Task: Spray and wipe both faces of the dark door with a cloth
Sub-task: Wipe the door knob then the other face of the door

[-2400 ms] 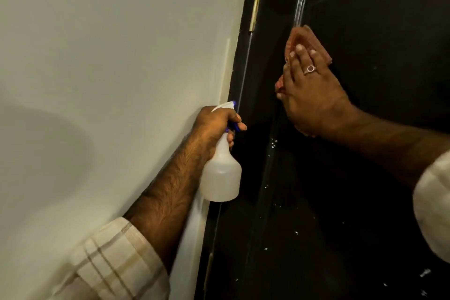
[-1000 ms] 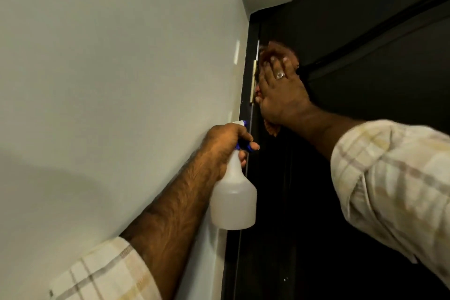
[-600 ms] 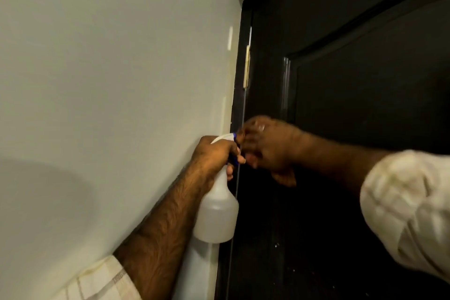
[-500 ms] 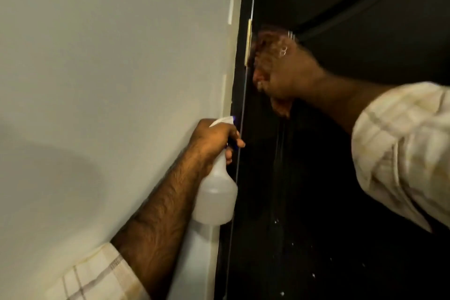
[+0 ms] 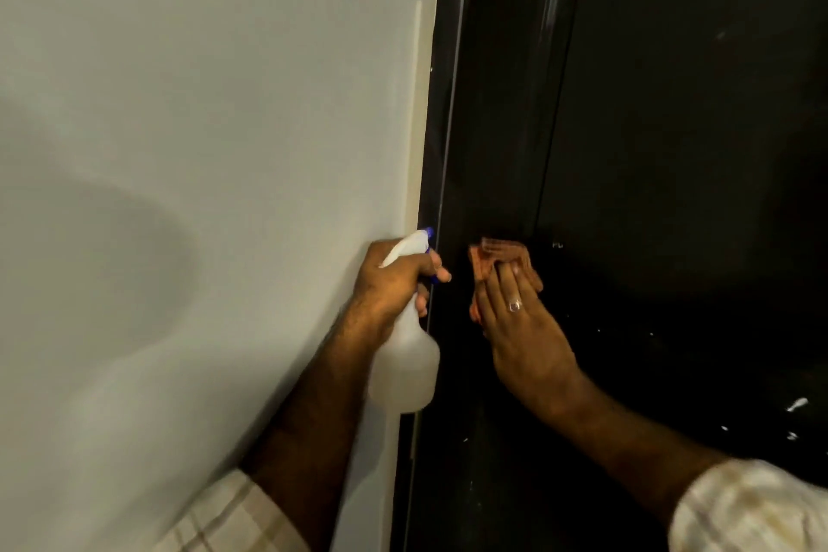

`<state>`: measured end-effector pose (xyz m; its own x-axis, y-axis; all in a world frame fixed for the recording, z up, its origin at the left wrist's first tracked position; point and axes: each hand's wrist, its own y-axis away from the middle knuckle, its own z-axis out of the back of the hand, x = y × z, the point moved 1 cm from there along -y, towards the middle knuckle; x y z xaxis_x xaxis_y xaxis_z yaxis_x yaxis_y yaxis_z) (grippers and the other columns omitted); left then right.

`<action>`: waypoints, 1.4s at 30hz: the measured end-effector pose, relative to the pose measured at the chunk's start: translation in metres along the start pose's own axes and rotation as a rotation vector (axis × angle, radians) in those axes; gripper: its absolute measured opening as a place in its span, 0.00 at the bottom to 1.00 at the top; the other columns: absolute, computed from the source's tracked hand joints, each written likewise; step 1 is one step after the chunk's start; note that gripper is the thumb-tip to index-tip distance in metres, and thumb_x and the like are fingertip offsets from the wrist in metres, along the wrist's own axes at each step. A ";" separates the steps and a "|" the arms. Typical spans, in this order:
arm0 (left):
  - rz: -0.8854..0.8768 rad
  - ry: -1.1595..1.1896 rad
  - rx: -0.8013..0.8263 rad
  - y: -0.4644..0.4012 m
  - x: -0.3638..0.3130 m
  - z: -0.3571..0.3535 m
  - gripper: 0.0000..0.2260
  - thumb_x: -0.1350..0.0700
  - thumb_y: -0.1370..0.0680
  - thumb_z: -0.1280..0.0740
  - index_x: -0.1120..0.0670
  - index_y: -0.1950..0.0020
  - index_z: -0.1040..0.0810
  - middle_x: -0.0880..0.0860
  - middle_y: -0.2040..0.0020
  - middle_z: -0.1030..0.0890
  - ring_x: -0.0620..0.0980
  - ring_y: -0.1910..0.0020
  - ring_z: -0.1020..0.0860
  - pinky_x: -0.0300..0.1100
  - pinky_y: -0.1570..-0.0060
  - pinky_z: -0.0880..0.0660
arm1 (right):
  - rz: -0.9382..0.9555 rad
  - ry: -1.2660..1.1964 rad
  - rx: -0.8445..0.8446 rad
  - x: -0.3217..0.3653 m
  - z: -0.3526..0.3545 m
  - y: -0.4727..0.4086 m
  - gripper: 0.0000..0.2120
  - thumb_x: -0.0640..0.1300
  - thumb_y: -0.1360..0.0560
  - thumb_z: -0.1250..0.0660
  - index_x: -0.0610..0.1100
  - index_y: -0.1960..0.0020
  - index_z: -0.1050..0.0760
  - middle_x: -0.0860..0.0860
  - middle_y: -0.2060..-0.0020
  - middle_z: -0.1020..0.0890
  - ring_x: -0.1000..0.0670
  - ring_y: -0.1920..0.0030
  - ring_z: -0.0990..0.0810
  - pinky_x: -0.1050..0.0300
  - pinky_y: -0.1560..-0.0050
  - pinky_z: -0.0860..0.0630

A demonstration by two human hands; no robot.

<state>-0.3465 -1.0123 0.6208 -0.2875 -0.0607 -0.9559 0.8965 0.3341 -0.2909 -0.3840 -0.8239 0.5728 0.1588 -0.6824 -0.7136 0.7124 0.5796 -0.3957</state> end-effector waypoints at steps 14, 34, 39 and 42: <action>0.037 0.021 0.079 0.018 0.065 -0.007 0.04 0.64 0.21 0.30 0.64 0.51 0.16 0.66 0.53 0.14 0.53 0.74 0.25 0.43 0.71 0.23 | -0.125 0.048 -0.163 -0.055 0.030 -0.014 0.39 0.55 0.15 0.50 0.30 0.16 0.56 0.28 0.16 0.54 0.29 0.15 0.59 0.30 0.17 0.62; -0.006 0.061 0.076 0.017 0.063 -0.028 0.07 0.66 0.19 0.34 0.63 0.52 0.16 0.61 0.57 0.13 0.57 0.75 0.25 0.47 0.68 0.21 | 0.049 -0.133 -0.104 -0.022 -0.009 0.028 0.33 0.51 0.16 0.42 0.38 0.15 0.42 0.37 0.15 0.44 0.34 0.15 0.50 0.34 0.15 0.60; 0.005 0.052 0.078 0.022 0.071 -0.024 0.08 0.67 0.19 0.34 0.64 0.52 0.15 0.62 0.57 0.13 0.58 0.75 0.25 0.47 0.69 0.21 | 0.230 -0.144 0.003 0.006 -0.042 0.071 0.33 0.48 0.15 0.45 0.41 0.13 0.47 0.41 0.13 0.47 0.39 0.13 0.52 0.41 0.20 0.72; 0.015 0.060 0.058 0.022 0.069 -0.018 0.08 0.67 0.18 0.35 0.64 0.51 0.16 0.60 0.57 0.12 0.56 0.76 0.25 0.45 0.71 0.21 | 0.058 -0.125 -0.165 -0.028 -0.023 0.049 0.34 0.50 0.17 0.38 0.41 0.14 0.41 0.41 0.15 0.41 0.39 0.14 0.46 0.42 0.17 0.70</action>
<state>-0.3526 -0.9923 0.5490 -0.2922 0.0014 -0.9563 0.9183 0.2798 -0.2802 -0.3693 -0.7660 0.5595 0.2874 -0.6897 -0.6646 0.5797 0.6776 -0.4525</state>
